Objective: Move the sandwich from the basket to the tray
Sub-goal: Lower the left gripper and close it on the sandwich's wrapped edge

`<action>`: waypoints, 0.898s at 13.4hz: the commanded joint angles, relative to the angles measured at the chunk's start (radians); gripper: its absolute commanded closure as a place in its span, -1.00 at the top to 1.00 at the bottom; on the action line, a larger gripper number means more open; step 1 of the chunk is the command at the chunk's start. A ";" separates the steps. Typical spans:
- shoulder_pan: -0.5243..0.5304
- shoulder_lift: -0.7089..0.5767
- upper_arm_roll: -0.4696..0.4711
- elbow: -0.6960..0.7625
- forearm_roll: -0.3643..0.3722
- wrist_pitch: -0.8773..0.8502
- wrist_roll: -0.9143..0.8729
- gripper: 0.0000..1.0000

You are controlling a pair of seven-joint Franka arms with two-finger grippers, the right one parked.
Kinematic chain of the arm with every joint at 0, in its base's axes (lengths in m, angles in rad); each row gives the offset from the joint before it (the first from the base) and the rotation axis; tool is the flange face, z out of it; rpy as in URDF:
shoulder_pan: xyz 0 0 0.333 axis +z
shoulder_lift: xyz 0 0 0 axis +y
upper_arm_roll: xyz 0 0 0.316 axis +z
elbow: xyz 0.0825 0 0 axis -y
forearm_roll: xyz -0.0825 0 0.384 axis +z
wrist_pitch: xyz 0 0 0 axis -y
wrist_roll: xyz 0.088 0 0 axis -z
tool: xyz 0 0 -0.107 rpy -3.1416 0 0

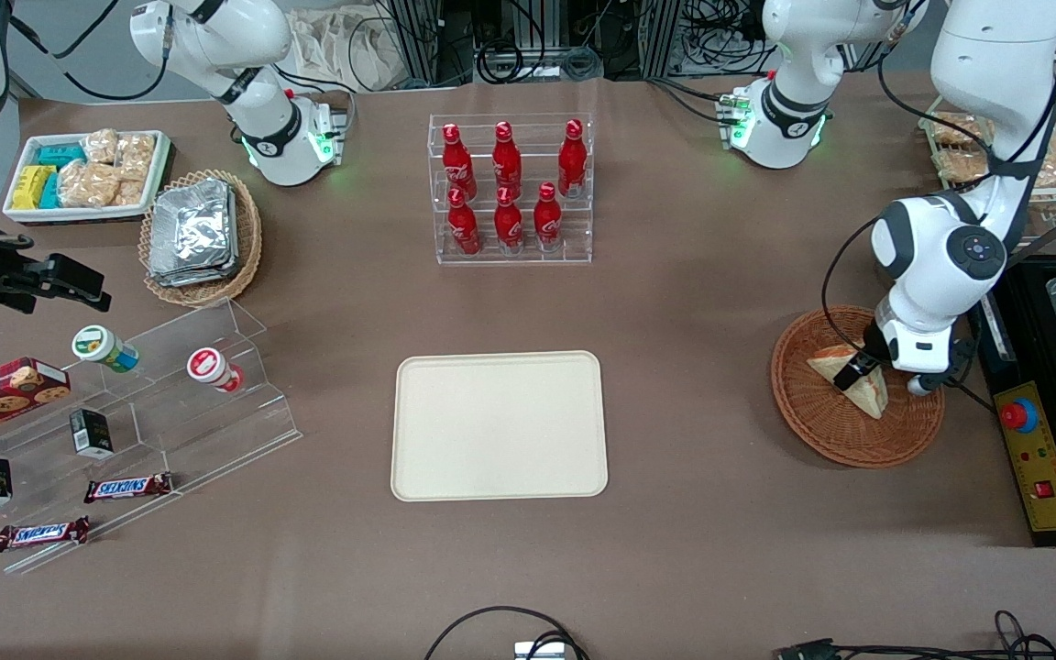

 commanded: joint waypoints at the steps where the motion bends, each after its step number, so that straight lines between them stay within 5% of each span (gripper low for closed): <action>1: -0.005 -0.022 0.000 -0.022 0.003 0.019 -0.022 -0.39; 4: -0.005 -0.035 0.000 -0.022 0.007 0.018 -0.018 -1.00; 12: -0.016 -0.207 -0.011 -0.002 0.015 -0.164 0.178 -1.00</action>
